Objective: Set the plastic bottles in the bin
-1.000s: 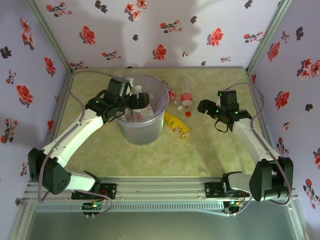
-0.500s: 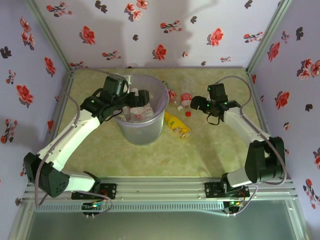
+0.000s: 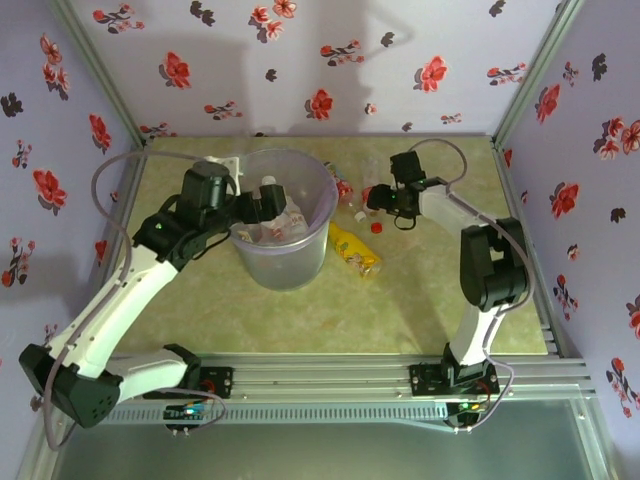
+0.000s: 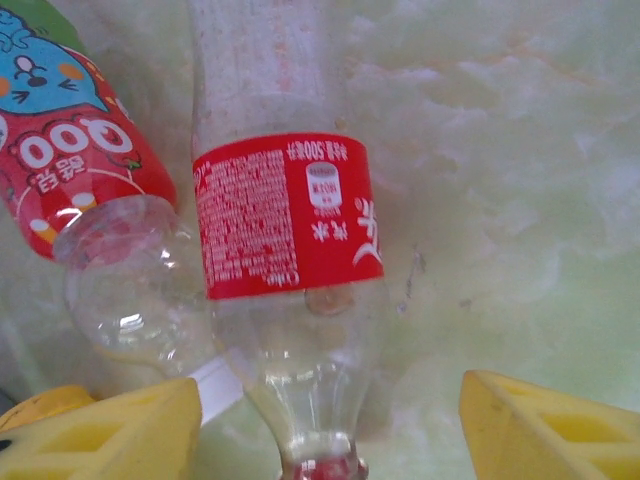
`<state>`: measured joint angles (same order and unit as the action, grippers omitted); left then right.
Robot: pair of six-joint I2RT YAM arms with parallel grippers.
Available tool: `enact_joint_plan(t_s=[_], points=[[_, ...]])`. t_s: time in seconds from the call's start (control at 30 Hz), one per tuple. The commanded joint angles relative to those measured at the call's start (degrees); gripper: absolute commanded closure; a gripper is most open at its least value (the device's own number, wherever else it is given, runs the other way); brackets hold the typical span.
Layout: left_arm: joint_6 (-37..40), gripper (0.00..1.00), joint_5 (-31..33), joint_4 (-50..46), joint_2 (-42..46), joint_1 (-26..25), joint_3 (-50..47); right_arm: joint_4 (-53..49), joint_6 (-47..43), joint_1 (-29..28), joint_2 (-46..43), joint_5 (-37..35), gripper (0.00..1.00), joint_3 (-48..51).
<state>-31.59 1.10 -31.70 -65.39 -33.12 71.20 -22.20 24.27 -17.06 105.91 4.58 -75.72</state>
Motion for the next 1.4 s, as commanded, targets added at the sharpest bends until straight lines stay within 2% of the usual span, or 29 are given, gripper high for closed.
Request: enact_joint_plan(t_s=[0.0,0.1,0.23,0.5,0.67,0.83,0.97,1.37], points=[[-1.9,0.00,1.2,0.1,1.3,-0.2,-1.0,-0.3,-1.7,-0.7,3.2,-1.0,0.24,-4.1],[-2.3,0.00,0.9,0.3,1.3,-0.2,-1.5,-1.1,-2.1,-0.9,6.1,-1.1,0.23,-6.7],[-2.2,0.00,0.9,0.1,1.2,-0.1,-1.7,-2.1,-2.1,-0.9,9.5,-1.3,0.30,-9.4],[-1.6,0.00,0.9,0.2,0.7,-0.2,-1.0,-3.3,-2.1,-1.0,13.6,-1.9,0.37,-12.6],[-0.9,0.00,0.8,0.1,-0.4,-0.2,0.4,-3.7,-1.9,-1.0,15.6,-2.5,0.36,-12.7],[-0.6,0.01,0.6,0.1,-1.0,-0.3,1.3,-4.6,-1.9,-1.0,17.2,-2.6,0.28,-13.5],[-0.5,0.00,0.7,0.0,-1.6,-0.2,1.6,-4.1,-1.9,-1.0,17.2,-2.7,0.28,-13.3],[0.0,0.00,0.3,0.2,-3.1,-0.2,3.3,-5.4,-2.8,-0.9,16.2,-4.0,0.39,-13.8]])
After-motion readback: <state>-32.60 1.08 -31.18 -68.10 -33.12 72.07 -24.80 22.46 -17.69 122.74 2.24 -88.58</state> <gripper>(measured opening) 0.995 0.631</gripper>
